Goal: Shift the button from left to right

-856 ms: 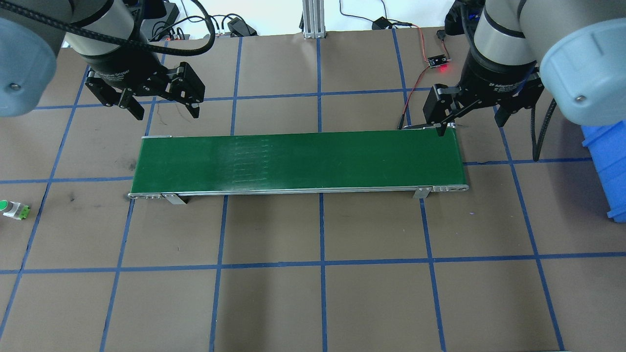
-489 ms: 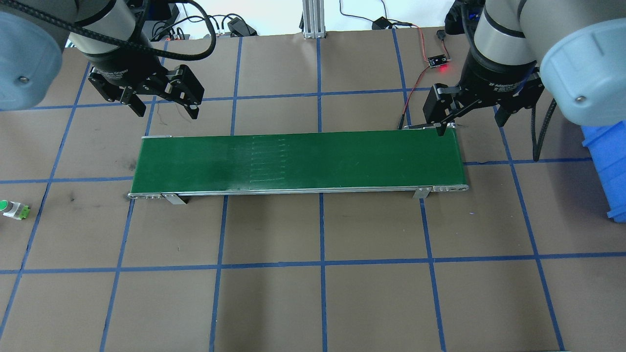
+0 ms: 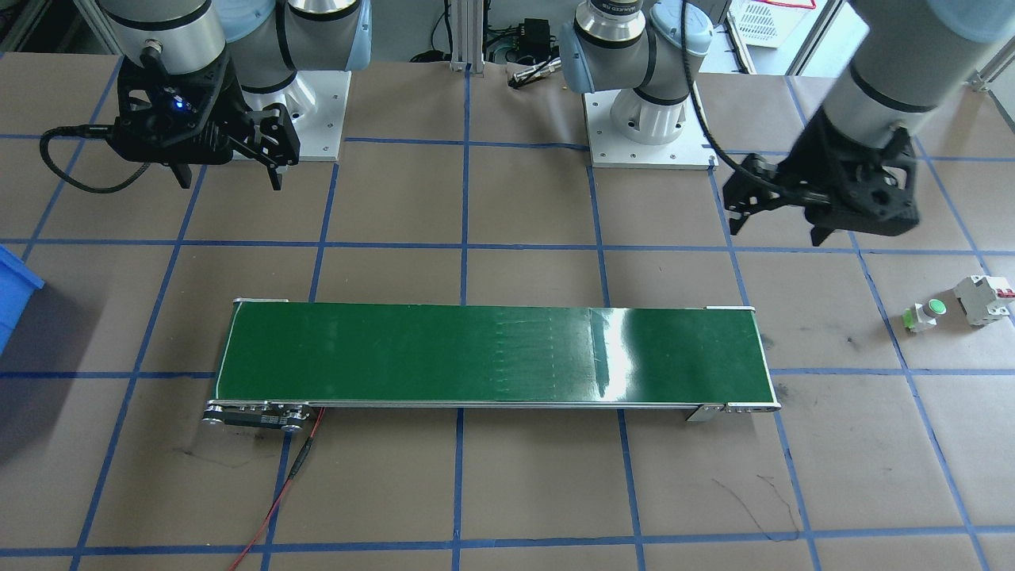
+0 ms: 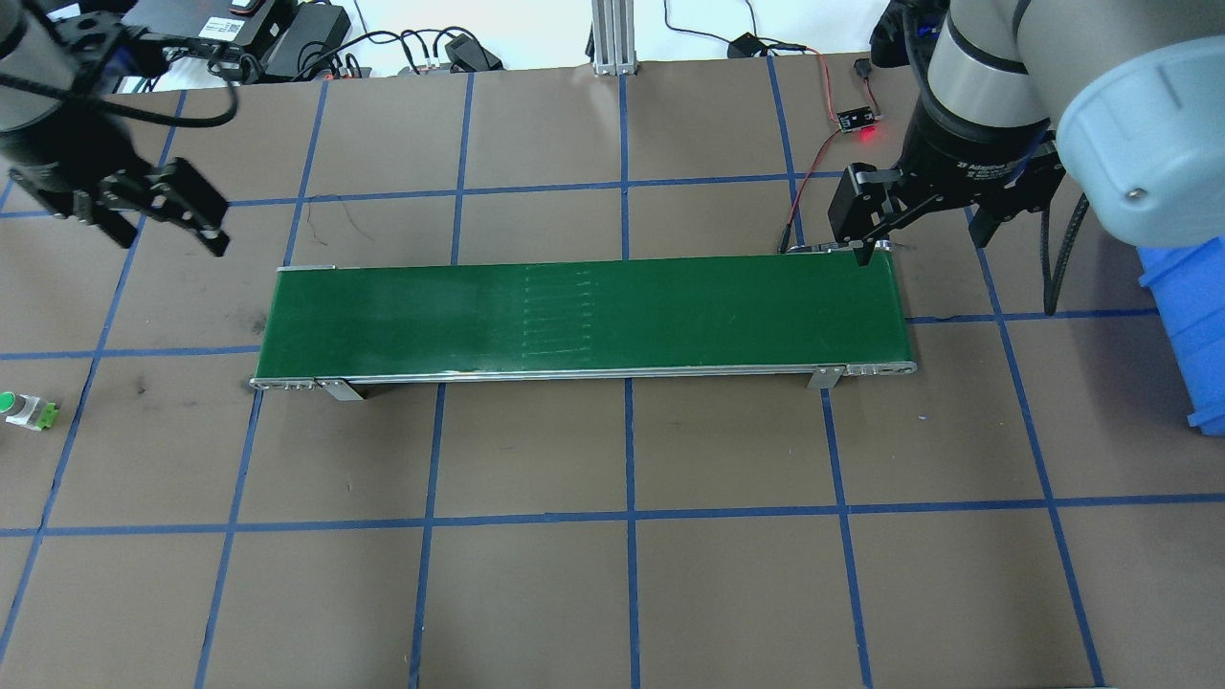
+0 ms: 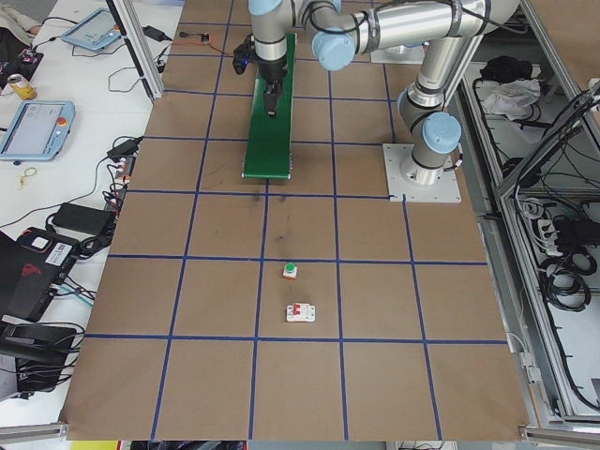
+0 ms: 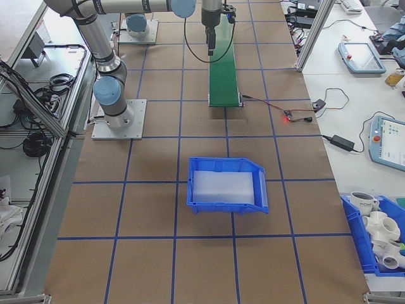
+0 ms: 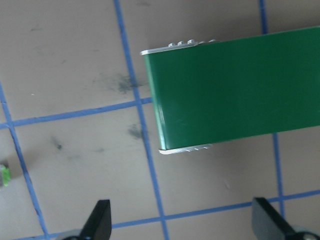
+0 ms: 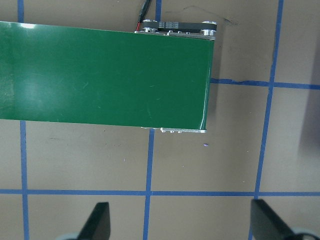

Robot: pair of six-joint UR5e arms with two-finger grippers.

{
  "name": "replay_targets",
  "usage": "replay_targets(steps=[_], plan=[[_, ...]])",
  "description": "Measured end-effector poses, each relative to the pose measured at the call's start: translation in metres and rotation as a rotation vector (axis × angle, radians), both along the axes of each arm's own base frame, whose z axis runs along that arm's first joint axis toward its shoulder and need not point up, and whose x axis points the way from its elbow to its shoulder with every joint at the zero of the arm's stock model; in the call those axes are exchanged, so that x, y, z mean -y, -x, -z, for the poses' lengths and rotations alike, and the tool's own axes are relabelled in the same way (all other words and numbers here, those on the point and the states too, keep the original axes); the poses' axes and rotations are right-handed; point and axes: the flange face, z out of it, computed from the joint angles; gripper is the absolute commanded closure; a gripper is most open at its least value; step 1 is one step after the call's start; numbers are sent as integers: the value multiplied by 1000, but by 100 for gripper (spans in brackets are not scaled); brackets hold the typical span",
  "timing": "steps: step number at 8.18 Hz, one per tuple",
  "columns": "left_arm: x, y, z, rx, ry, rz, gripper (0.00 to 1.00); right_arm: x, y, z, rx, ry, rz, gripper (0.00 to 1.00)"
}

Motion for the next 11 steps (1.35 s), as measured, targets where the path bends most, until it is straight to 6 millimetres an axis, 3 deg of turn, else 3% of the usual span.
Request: replay_targets(steps=[2, 3, 4, 7, 9, 11], plan=[[0, -125, 50, 0, -14, 62, 0, 0, 0, 0, 5, -1, -1, 0], [-9, -179, 70, 25, -45, 87, 0, 0, 0, 1, 4, -2, -2, 0], [-18, -219, 84, 65, -75, 130, 0, 0, 0, 1, 4, -4, -4, 0], [-17, -289, 140, 106, -100, 221, 0, 0, -1, 2, 5, -7, -9, 0], [-17, -310, 186, 60, -139, 216, 0, 1, 0, 3, 5, -9, -11, 0], [-17, -316, 210, 36, -159, 166, 0, 1, -1, 4, 5, -12, -12, 0]])
